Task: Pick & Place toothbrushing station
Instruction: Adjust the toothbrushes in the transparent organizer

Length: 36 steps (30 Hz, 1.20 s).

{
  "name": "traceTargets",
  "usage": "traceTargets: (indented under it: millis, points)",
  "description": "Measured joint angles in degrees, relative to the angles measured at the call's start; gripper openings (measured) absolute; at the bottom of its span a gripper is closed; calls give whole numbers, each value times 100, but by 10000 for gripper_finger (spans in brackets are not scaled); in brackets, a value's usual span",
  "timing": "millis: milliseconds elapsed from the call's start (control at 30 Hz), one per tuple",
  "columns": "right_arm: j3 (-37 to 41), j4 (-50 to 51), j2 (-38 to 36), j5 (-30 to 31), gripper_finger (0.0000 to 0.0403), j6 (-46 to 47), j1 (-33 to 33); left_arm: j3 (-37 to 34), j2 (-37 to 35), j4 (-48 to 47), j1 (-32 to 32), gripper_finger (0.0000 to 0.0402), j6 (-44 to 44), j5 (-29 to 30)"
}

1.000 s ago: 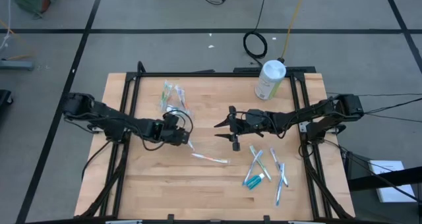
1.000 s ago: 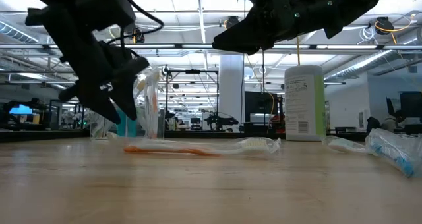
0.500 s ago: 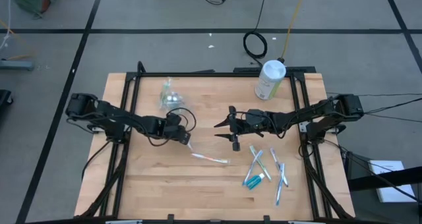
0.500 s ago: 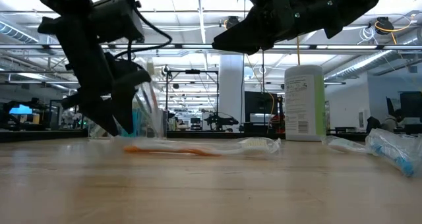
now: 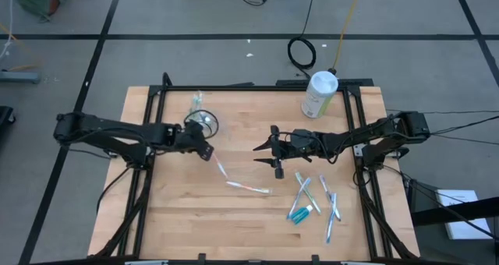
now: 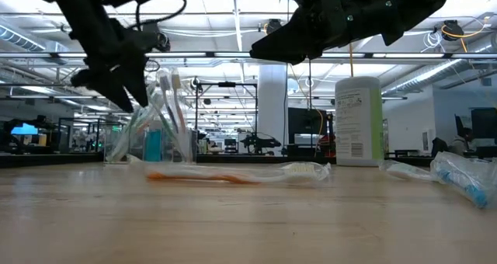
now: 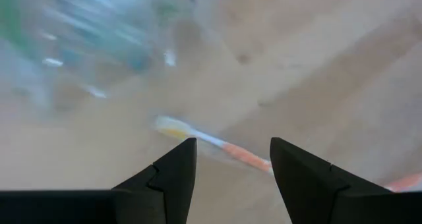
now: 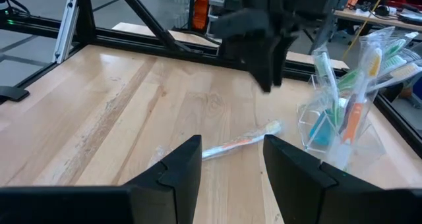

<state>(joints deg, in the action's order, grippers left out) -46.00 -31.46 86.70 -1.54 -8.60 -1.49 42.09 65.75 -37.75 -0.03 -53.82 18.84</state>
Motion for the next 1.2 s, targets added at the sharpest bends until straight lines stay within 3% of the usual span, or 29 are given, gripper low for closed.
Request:
traceTargets:
  millis: [267,333,533,900,1100,1200]
  points:
    - [0,-1,0,0,155,0,2,-4,-477,-1902,39,200,-639,1379]
    - [0,-24,0,0,155,0,2,-4,-475,-1679,33,200,-646,1466]
    - [0,-39,0,0,155,0,0,-4,-471,-359,26,200,518,1538]
    - [0,-39,0,0,155,0,2,-7,-465,1125,575,200,1667,1576]
    - [0,-24,0,0,155,0,2,431,-617,376,729,200,3066,1461]
    - [0,0,0,0,155,-2,0,950,-755,-491,660,200,3130,1464]
